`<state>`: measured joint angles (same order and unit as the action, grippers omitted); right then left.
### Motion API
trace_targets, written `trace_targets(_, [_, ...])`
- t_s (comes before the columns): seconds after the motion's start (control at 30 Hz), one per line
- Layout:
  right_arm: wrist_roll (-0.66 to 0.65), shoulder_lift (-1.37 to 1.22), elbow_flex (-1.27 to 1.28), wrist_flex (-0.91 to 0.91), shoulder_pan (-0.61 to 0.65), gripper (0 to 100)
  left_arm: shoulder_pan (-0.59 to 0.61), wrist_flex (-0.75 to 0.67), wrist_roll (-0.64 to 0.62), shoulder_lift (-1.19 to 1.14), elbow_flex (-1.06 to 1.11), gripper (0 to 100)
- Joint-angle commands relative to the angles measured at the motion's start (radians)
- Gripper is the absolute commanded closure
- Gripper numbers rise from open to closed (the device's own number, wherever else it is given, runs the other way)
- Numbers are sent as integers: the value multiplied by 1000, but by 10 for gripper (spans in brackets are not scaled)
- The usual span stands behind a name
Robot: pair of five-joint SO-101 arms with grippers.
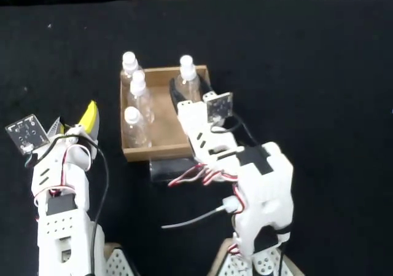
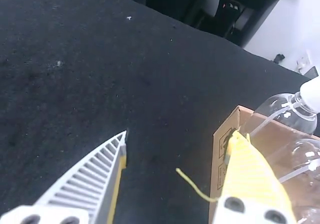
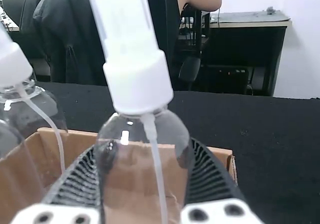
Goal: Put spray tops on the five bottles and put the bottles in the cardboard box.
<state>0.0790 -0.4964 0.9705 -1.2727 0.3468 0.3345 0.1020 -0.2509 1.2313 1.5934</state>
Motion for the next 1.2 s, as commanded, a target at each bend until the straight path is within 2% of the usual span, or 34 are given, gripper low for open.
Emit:
trace_targets(0.0, [0, 4, -47, -23, 17, 939, 2, -23, -8, 5, -8, 705])
trace_targets(0.17, [0, 4, -41, -21, 18, 821, 2, -23, -6, 5, -8, 705])
trace_targets(0.93, [2, 39, 8, -23, 35, 816, 2, -23, -6, 5, -7, 705])
trace_targets(1.17, [2, 39, 10, -21, 35, 698, 2, -23, -6, 5, -7, 705])
